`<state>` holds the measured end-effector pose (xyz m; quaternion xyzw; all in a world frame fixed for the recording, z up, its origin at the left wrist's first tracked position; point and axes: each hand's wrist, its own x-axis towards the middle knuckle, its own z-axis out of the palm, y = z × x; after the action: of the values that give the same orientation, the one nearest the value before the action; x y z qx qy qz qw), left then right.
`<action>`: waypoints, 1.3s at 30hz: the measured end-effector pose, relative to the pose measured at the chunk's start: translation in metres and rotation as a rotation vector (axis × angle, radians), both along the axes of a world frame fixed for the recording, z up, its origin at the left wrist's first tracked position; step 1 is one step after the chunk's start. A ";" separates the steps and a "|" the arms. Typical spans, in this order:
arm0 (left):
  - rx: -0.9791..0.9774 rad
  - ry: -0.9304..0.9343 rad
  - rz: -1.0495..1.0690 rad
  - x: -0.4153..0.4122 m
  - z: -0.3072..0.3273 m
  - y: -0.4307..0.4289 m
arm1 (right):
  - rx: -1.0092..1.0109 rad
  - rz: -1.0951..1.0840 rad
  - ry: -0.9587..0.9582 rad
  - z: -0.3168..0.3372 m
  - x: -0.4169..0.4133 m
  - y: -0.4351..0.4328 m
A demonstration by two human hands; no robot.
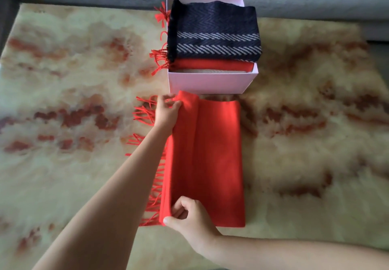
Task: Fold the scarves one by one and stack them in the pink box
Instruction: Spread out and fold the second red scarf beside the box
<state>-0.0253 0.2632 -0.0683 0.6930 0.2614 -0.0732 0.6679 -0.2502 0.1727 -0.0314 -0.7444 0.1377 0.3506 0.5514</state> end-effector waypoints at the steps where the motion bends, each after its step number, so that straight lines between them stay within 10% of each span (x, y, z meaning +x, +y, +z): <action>1: 0.094 0.009 0.004 -0.002 -0.003 0.008 | 0.004 0.020 0.019 -0.001 0.001 -0.002; 27: 0.342 -0.023 -0.031 -0.007 -0.002 0.010 | -0.725 -0.097 -0.067 -0.024 0.068 -0.138; 39: 0.346 -0.008 -0.034 -0.003 -0.007 0.007 | -0.462 -0.403 -0.170 -0.032 0.138 -0.153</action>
<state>-0.0280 0.2702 -0.0755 0.8023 0.2557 -0.0356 0.5382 -0.1124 0.0194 -0.0630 -0.8343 0.3116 0.1302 0.4357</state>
